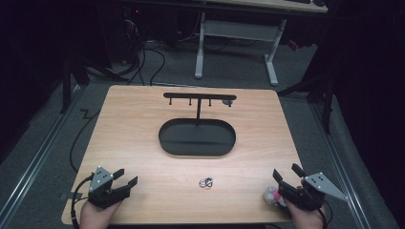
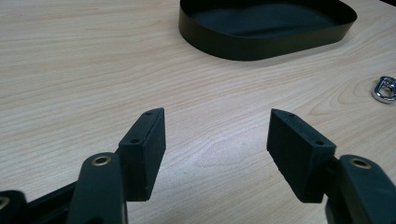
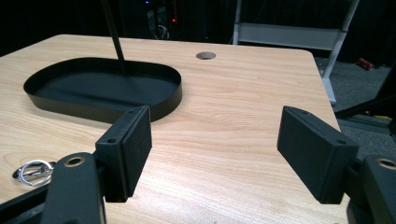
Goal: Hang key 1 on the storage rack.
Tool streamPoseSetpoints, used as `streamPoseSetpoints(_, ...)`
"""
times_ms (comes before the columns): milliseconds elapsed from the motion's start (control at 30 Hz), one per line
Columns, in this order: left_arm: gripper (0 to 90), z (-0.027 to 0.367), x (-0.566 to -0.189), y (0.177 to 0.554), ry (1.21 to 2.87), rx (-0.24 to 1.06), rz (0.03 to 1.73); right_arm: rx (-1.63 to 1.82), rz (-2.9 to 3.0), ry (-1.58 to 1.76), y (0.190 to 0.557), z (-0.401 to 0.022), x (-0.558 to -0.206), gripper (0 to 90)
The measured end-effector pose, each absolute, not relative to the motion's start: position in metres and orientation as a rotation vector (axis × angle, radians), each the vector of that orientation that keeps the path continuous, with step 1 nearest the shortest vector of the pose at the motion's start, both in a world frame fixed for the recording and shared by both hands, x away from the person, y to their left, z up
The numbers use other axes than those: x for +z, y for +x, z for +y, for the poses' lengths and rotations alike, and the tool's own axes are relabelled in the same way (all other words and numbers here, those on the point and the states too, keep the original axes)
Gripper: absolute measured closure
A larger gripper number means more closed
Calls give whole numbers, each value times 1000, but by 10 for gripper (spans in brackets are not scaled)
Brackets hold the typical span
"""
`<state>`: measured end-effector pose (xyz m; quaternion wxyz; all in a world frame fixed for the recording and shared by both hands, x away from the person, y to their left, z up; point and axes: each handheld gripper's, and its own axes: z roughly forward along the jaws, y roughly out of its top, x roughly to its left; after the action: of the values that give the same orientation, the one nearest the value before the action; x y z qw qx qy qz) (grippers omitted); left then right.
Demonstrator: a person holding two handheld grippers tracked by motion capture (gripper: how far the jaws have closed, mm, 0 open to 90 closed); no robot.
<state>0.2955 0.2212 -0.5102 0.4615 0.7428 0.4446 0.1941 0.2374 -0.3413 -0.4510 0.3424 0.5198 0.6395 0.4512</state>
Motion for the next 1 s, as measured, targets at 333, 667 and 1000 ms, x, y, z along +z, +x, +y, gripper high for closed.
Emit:
streamPoseSetpoints(333, 380, 222, -509, 297, 1830, 496, 1090, 1149, 1676, 1378, 237, -342, -459, 282)
streamPoseSetpoints(667, 381, 216, -505, 311, 1843, 559, 1073, 1052, 1695, 1469, 214, -362, -474, 523)
streamPoseSetpoints(1000, 382, 189, -507, 329, 1887, 558, 1018, 933, 1772, 1589, 182, -386, -486, 900)
